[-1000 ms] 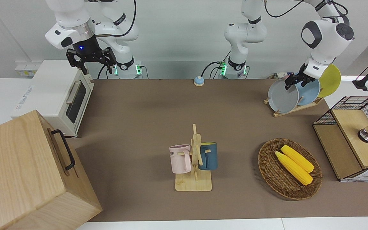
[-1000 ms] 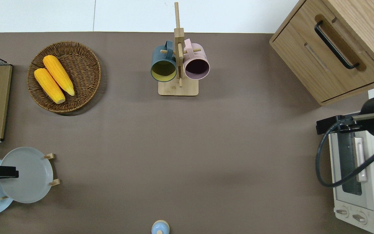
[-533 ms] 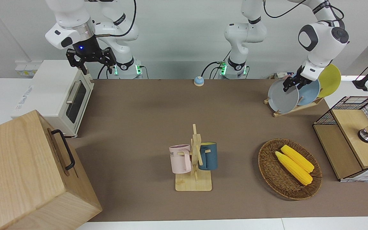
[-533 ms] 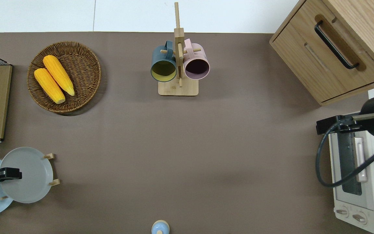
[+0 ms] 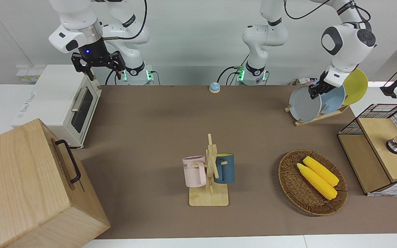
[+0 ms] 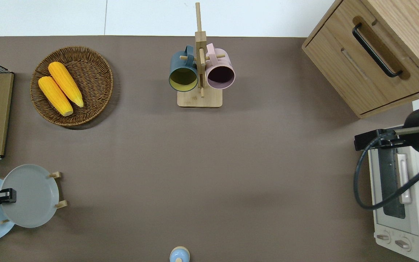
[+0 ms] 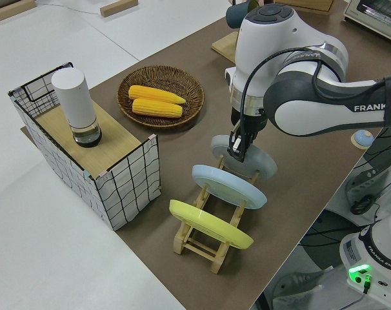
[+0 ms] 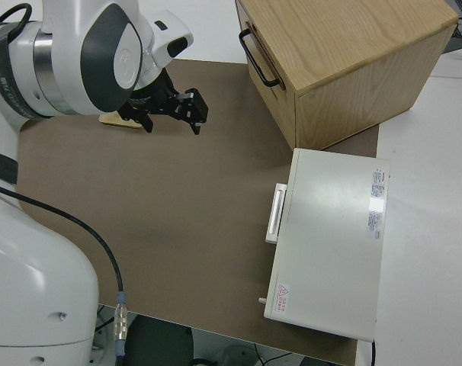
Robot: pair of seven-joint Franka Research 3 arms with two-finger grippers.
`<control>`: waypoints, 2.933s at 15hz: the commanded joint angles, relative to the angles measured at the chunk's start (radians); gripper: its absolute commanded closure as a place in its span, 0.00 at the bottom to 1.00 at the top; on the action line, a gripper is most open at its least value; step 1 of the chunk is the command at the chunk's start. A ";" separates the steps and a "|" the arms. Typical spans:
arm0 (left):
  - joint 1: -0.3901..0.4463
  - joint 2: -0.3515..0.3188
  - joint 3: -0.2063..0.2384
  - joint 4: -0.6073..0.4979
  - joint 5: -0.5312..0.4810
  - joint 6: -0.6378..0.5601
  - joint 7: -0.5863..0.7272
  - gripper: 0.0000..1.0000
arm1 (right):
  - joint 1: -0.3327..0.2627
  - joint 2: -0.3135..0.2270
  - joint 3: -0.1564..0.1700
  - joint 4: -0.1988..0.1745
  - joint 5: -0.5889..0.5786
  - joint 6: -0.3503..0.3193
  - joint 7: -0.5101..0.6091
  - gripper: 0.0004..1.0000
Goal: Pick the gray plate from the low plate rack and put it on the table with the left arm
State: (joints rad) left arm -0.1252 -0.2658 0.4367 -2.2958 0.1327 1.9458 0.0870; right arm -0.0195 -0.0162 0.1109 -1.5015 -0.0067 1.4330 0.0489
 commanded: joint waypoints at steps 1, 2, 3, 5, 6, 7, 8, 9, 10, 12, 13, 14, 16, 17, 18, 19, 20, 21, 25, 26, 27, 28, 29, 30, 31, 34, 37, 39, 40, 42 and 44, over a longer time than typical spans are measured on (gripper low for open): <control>-0.014 -0.030 0.007 -0.017 0.013 0.007 -0.012 0.88 | -0.025 -0.002 0.018 0.007 0.019 -0.016 0.009 0.01; -0.016 -0.030 0.004 -0.016 0.018 0.005 -0.012 0.88 | -0.025 -0.002 0.018 0.007 0.019 -0.016 0.009 0.01; -0.016 -0.030 -0.003 -0.013 0.021 0.004 -0.010 0.88 | -0.025 -0.002 0.018 0.007 0.019 -0.016 0.009 0.01; -0.016 -0.030 -0.004 -0.004 0.022 -0.005 -0.010 0.89 | -0.025 -0.002 0.018 0.007 0.019 -0.016 0.009 0.01; -0.016 -0.030 -0.004 0.001 0.022 -0.007 -0.009 0.90 | -0.025 -0.002 0.018 0.007 0.019 -0.016 0.009 0.01; -0.016 -0.030 -0.004 0.002 0.022 -0.011 -0.009 0.90 | -0.025 -0.002 0.018 0.007 0.019 -0.016 0.009 0.01; -0.014 -0.030 -0.004 0.006 0.030 -0.013 -0.009 0.90 | -0.025 -0.002 0.018 0.007 0.019 -0.016 0.009 0.01; -0.016 -0.030 -0.004 0.006 0.036 -0.013 -0.010 0.90 | -0.025 -0.002 0.018 0.007 0.019 -0.016 0.009 0.01; -0.016 -0.030 -0.004 0.009 0.038 -0.015 -0.010 0.90 | -0.025 -0.002 0.018 0.007 0.019 -0.016 0.009 0.01; -0.016 -0.032 -0.006 0.045 0.038 -0.057 -0.012 0.90 | -0.025 -0.002 0.018 0.007 0.019 -0.016 0.009 0.01; -0.016 -0.032 -0.006 0.074 0.036 -0.092 -0.013 0.90 | -0.025 -0.002 0.018 0.007 0.019 -0.016 0.009 0.01; -0.016 -0.032 -0.010 0.102 0.036 -0.129 -0.013 0.90 | -0.025 -0.002 0.018 0.007 0.019 -0.016 0.009 0.01; -0.016 -0.032 -0.029 0.142 0.036 -0.182 -0.027 0.90 | -0.025 -0.002 0.018 0.007 0.019 -0.016 0.009 0.01; -0.016 -0.032 -0.030 0.154 0.036 -0.198 -0.033 0.91 | -0.025 -0.002 0.018 0.007 0.019 -0.016 0.009 0.01; -0.016 -0.032 -0.039 0.168 0.036 -0.212 -0.035 0.91 | -0.025 -0.002 0.018 0.007 0.019 -0.016 0.009 0.01; -0.016 -0.032 -0.041 0.183 0.036 -0.226 -0.035 0.91 | -0.025 -0.002 0.018 0.007 0.019 -0.016 0.009 0.01; -0.016 -0.032 -0.042 0.200 0.035 -0.241 -0.035 0.91 | -0.025 -0.002 0.018 0.007 0.019 -0.016 0.009 0.01; -0.016 -0.035 -0.042 0.219 0.034 -0.257 -0.035 0.91 | -0.025 -0.002 0.018 0.007 0.019 -0.016 0.009 0.01; -0.016 -0.043 -0.059 0.324 0.028 -0.340 -0.036 0.91 | -0.025 -0.002 0.018 0.007 0.019 -0.016 0.009 0.01; -0.016 -0.043 -0.070 0.347 0.027 -0.358 -0.038 0.91 | -0.025 -0.002 0.018 0.007 0.019 -0.016 0.009 0.01; -0.014 -0.043 -0.081 0.372 0.027 -0.373 -0.047 0.91 | -0.025 -0.002 0.018 0.007 0.019 -0.016 0.009 0.01; -0.014 -0.040 -0.094 0.395 0.025 -0.390 -0.056 0.91 | -0.025 -0.002 0.018 0.007 0.019 -0.016 0.009 0.01; -0.014 -0.035 -0.105 0.418 0.025 -0.399 -0.069 0.92 | -0.025 -0.002 0.018 0.007 0.019 -0.016 0.009 0.01; -0.013 -0.030 -0.121 0.432 0.024 -0.410 -0.084 0.92 | -0.025 -0.002 0.018 0.007 0.019 -0.016 0.009 0.01; -0.013 -0.027 -0.133 0.449 0.018 -0.415 -0.096 0.92 | -0.025 -0.002 0.018 0.007 0.019 -0.016 0.009 0.01; -0.008 -0.009 -0.139 0.498 -0.063 -0.424 -0.145 0.93 | -0.025 -0.002 0.018 0.007 0.019 -0.016 0.009 0.01; -0.008 -0.003 -0.164 0.500 -0.070 -0.426 -0.179 0.93 | -0.025 -0.002 0.018 0.007 0.019 -0.016 0.009 0.01; -0.011 0.023 -0.177 0.498 -0.097 -0.427 -0.197 0.94 | -0.025 -0.002 0.018 0.007 0.019 -0.016 0.009 0.01; -0.011 0.037 -0.179 0.493 -0.132 -0.427 -0.199 0.94 | -0.025 -0.002 0.018 0.007 0.019 -0.016 0.009 0.01; -0.013 0.066 -0.181 0.477 -0.200 -0.427 -0.204 0.94 | -0.025 -0.002 0.018 0.007 0.019 -0.016 0.009 0.01; -0.030 0.095 -0.181 0.448 -0.258 -0.423 -0.199 0.94 | -0.025 -0.002 0.018 0.007 0.019 -0.016 0.009 0.01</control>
State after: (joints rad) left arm -0.1280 -0.2220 0.2482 -1.8343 -0.0475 1.5350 -0.1004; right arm -0.0195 -0.0162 0.1109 -1.5015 -0.0067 1.4330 0.0490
